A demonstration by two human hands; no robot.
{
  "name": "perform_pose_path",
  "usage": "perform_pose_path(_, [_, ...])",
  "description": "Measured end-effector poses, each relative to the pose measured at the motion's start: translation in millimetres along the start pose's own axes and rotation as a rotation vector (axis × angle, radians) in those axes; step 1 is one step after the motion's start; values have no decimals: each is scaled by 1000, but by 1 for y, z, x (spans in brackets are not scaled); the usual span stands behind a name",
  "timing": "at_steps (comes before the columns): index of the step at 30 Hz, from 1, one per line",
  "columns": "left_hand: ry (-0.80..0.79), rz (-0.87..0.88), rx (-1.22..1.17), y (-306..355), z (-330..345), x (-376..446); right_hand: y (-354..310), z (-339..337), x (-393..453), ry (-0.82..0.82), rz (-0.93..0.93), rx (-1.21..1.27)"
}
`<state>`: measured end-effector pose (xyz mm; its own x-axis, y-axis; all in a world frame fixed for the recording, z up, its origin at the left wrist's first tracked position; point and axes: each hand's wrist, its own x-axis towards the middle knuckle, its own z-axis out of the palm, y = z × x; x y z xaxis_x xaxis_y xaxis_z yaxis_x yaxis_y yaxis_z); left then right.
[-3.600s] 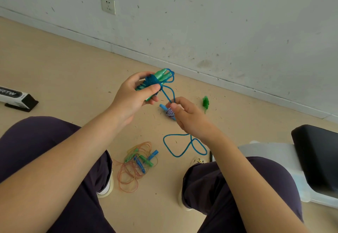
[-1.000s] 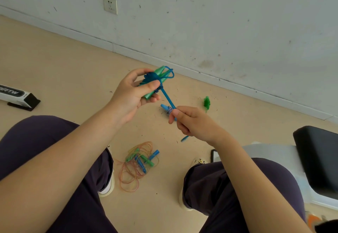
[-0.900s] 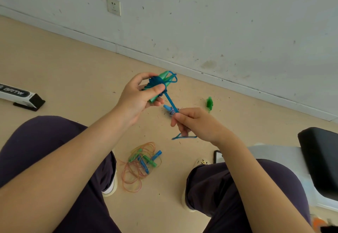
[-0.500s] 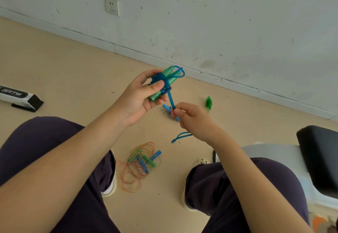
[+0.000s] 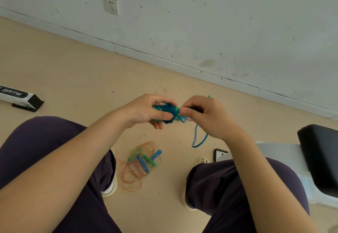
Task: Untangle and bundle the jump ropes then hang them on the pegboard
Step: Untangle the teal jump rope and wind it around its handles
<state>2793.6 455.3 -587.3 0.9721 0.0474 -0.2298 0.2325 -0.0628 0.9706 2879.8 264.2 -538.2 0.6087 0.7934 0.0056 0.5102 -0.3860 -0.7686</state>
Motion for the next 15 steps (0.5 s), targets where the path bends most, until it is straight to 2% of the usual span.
perform_pose_path(3, [-194,-29,-106,2,2,-3,5,-4,0,69,-17,36])
perform_pose_path(8, [-292,-51,-65,4,5,-7,13,8,2,100,28,176])
perform_pose_path(10, [-286,-64,-51,4,10,-7,15,14,5,103,53,207])
perform_pose_path(15, [-141,-5,-6,2,11,-7,20,17,9,156,124,224])
